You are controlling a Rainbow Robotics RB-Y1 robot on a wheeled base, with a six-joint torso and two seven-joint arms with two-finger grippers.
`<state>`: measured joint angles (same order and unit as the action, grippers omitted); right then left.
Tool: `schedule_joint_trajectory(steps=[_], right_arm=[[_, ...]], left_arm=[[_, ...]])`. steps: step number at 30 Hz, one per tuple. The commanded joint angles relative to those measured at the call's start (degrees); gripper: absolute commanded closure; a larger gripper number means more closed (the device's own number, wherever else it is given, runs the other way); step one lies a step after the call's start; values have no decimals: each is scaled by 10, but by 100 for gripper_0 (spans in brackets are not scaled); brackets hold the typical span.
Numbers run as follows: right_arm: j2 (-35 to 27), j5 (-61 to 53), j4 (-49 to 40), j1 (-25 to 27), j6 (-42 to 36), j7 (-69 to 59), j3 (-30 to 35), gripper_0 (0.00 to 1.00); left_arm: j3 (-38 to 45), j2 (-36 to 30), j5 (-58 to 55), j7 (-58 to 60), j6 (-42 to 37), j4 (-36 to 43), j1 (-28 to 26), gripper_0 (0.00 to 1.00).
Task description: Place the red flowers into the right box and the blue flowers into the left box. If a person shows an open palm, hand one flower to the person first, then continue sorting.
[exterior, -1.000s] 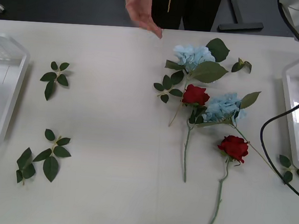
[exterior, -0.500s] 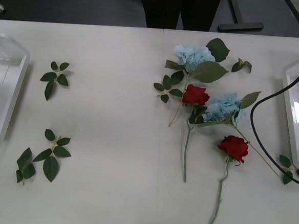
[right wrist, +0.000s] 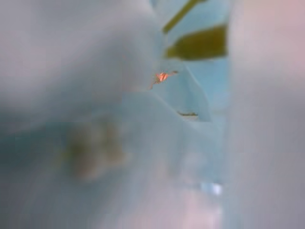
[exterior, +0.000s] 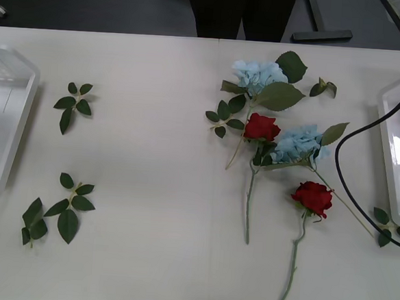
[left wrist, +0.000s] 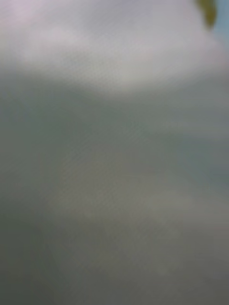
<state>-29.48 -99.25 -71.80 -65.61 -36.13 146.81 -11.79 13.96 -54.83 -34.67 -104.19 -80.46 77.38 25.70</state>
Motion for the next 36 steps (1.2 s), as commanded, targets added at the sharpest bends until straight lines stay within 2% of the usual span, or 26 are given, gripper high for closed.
schedule_joint_trajectory(steps=[1, 5, 16, 21, 26, 33, 36], right_arm=[[14, -57, 10, -34, 4, -22, 4, 29], [13, -72, 16, -35, 5, -22, -1, 15], [13, -71, 17, -34, -10, -24, -2, 13], [8, -71, 34, -34, -65, -35, -2, 12], [-24, -59, 72, -34, -190, -71, -5, 13], [-98, 59, 78, -27, -428, -189, -10, 13], [-129, 94, 66, -11, -506, -228, -22, 13]], left_arm=[[14, -30, 7, -30, 7, 4, 20, 100], [14, -30, 7, -30, 7, 4, 20, 100], [14, -30, 7, -30, 7, 4, 20, 100], [14, -30, 7, -30, 7, 4, 20, 100], [14, -30, 7, -30, 7, 4, 20, 100], [14, -30, 7, -30, 7, 4, 20, 100], [14, -30, 7, -30, 7, 4, 20, 100]])
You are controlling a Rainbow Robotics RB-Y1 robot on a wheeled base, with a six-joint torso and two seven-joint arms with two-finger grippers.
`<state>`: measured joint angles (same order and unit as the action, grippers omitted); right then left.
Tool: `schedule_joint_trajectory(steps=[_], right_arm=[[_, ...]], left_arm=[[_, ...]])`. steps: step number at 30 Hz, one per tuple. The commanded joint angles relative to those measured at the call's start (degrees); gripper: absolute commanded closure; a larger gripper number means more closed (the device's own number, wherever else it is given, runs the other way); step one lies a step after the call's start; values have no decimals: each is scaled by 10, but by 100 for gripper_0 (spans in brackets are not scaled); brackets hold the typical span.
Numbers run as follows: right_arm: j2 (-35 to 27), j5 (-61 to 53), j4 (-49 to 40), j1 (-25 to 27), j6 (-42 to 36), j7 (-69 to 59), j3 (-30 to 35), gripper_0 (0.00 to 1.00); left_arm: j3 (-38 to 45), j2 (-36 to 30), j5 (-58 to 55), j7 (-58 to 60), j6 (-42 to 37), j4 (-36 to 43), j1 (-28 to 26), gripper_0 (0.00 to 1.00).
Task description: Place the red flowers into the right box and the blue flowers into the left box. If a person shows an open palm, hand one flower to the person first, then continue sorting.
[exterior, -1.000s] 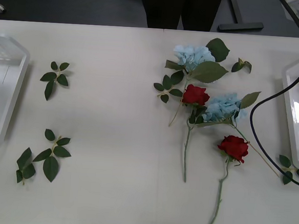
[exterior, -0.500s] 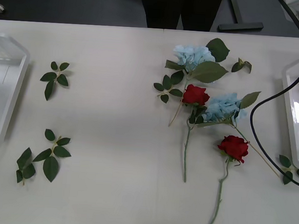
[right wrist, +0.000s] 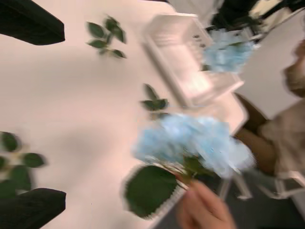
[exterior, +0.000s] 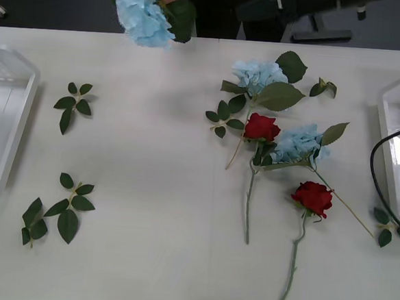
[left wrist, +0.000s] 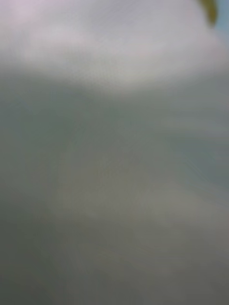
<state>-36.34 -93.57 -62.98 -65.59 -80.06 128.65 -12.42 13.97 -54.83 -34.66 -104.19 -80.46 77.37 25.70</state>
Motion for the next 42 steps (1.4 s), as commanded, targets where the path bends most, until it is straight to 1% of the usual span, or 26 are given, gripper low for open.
schedule_joint_trajectory(steps=[1, 2, 6, 10, 11, 12, 13, 14, 15, 19, 22, 24, 27, 30, 35, 41, 42], right_arm=[[-74, 55, -39, 3, -96, -64, -21, 13], [-83, 68, -56, 19, -110, -75, -23, 13], [-124, 138, -186, 108, -133, -127, -25, 13], [-149, 204, -303, 187, -132, -171, -25, 13], [-152, 215, -319, 202, -129, -181, -25, 13], [-156, 226, -334, 216, -128, -192, -25, 13], [-157, 231, -341, 222, -128, -198, -25, 13], [-159, 245, -355, 238, -128, -212, -25, 13], [-162, 261, -370, 253, -128, -224, -24, 13], [-163, 328, -408, 304, -130, -264, -27, 13], [-163, 368, -416, 328, -129, -289, -35, 13], [-163, 393, -420, 335, -128, -292, -45, 13], [-164, 458, -423, 347, -118, -297, -79, 13], [-164, 507, -420, 361, -92, -304, -107, 13], [-163, 525, -400, 382, -55, -339, -132, 13], [-162, 529, -398, 394, -48, -355, -140, 13], [-160, 531, -397, 398, -46, -364, -140, 13]], left_arm=[[14, -30, 6, -30, 7, 4, 20, 100], [14, -30, 6, -30, 7, 4, 20, 100], [14, -30, 6, -30, 7, 4, 20, 100], [14, -30, 6, -30, 7, 4, 20, 100], [14, -30, 6, -30, 7, 4, 20, 99], [14, -30, 6, -30, 7, 4, 20, 74], [14, -30, 6, -30, 7, 4, 20, 52], [14, -30, 6, -30, 7, 4, 20, 17], [14, -30, 6, -30, 7, 4, 20, 1], [14, -30, 6, -30, 7, 4, 20, 0], [14, -30, 6, -30, 7, 4, 20, 0], [14, -30, 6, -30, 7, 4, 20, 0], [14, -30, 6, -30, 7, 4, 20, 0], [14, -30, 6, -30, 7, 4, 20, 0], [14, -30, 6, -30, 7, 4, 20, 0], [14, -30, 6, -30, 7, 4, 20, 0], [6, -14, 5, -33, 6, -1, 9, 0]])
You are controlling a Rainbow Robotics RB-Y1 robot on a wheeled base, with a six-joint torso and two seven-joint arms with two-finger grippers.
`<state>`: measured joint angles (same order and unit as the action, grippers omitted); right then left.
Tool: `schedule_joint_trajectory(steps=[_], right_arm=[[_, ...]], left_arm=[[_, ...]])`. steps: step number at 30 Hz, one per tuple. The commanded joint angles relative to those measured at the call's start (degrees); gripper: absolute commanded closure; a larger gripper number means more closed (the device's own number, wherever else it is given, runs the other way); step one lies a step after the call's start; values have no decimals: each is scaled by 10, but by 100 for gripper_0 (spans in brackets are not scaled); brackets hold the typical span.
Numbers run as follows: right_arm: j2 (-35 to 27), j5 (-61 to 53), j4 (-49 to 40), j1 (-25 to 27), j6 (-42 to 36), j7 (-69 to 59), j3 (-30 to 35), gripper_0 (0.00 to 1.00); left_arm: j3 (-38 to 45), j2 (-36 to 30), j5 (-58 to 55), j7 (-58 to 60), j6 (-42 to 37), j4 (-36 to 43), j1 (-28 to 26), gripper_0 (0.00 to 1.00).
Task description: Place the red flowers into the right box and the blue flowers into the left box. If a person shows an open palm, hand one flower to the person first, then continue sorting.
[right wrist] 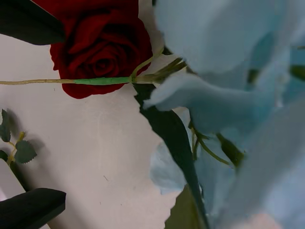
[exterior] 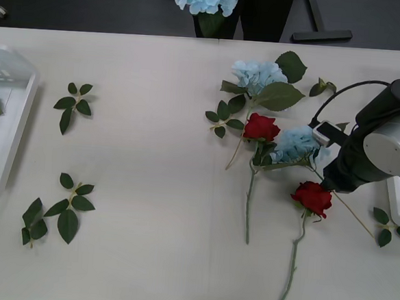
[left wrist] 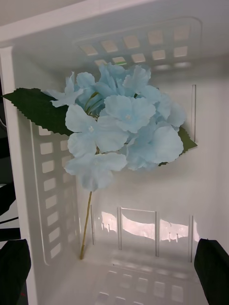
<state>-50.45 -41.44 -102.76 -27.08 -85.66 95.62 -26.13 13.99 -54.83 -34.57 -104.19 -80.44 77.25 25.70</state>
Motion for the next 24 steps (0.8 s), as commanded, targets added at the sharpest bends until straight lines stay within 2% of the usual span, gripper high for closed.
schedule_joint_trajectory(steps=[1, 6, 12, 13, 15, 21, 24], right_arm=[[-18, 10, 3, 14, 11, -41, -4, 12], [14, 21, 33, 13, 18, -81, -4, 13], [48, 44, 63, 4, 18, -112, -4, 13], [50, 44, 67, 3, 19, -112, -4, 15], [52, 44, 72, 2, 21, -117, -4, 29], [57, 32, 78, -2, 18, -143, -4, 31], [71, 23, 79, -10, 16, -170, -4, 31]], left_arm=[[5, -9, 6, -34, 7, 1, 8, 0], [-10, -10, 35, -36, -16, 50, 9, 0], [-4, -10, 12, -24, -74, 114, 15, 0], [-5, -10, 6, -22, -80, 123, 15, 0], [-14, -5, -23, 3, -95, 151, 15, 0], [-62, 21, -74, 91, -89, 222, 7, 0], [-68, 47, -101, 123, -55, 262, -21, 0]])
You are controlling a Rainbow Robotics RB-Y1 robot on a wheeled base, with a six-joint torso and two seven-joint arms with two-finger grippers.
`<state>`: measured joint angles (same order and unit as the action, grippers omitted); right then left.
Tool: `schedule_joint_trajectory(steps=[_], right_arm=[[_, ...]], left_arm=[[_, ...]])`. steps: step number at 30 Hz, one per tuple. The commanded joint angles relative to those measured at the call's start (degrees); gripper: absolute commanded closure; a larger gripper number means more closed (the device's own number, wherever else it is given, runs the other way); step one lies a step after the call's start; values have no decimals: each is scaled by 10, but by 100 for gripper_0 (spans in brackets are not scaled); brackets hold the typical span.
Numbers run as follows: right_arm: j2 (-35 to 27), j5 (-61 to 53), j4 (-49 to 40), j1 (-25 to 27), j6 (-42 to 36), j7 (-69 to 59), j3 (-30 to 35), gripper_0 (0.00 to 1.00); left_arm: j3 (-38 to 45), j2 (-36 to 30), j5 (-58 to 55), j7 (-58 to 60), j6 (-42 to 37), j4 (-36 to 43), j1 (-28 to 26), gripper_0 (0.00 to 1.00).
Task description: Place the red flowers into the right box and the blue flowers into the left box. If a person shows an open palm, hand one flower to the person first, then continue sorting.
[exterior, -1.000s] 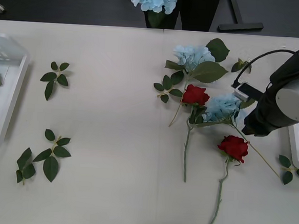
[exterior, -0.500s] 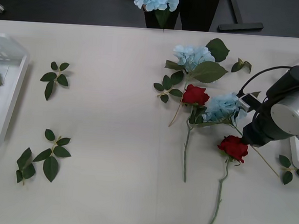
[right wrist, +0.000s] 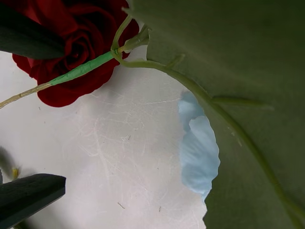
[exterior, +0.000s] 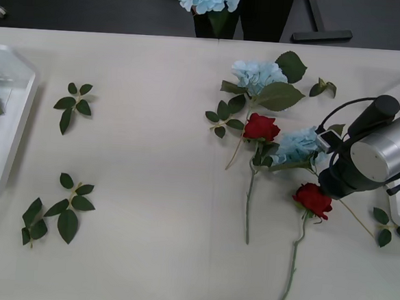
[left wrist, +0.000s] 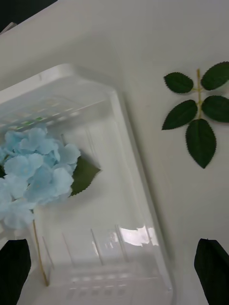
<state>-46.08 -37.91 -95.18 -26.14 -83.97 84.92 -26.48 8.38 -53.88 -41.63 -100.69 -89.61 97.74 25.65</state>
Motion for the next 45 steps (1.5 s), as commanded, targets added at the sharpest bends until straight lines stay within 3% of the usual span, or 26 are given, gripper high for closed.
schedule_joint_trajectory(steps=[1, 7, 12, 14, 17, 19, 29, 39, 45], right_arm=[[30, -12, 4, -21, -1, -67, -1, 31], [63, -17, 40, -48, 2, -80, 0, 31], [74, -19, 56, -67, 2, -83, -1, 31], [77, -19, 63, -73, 2, -83, 0, 45], [78, -17, 69, -76, 2, -83, 0, 87], [78, -17, 69, -76, 2, -84, -1, 100], [78, -38, 69, -81, -21, -77, 33, 100], [77, -152, 36, -92, -74, 59, 186, 100], [77, -321, 16, -93, 15, 163, 219, 100]], left_arm=[[-12, 45, -37, 93, 49, 65, -30, 0], [-27, 103, -60, 101, 136, 153, -126, 0], [-50, 119, -91, 72, 154, 182, -157, 0], [-49, 122, -125, 40, 161, 182, -164, 0], [-42, 123, -203, -10, 176, 185, -181, 0], [-36, 123, -250, -28, 183, 184, -190, 0], [-27, 126, -459, -226, 216, 185, -267, 0], [-75, 126, -568, -438, 299, 186, -314, 0], [-136, 123, -643, -524, 349, 190, -312, 0]])
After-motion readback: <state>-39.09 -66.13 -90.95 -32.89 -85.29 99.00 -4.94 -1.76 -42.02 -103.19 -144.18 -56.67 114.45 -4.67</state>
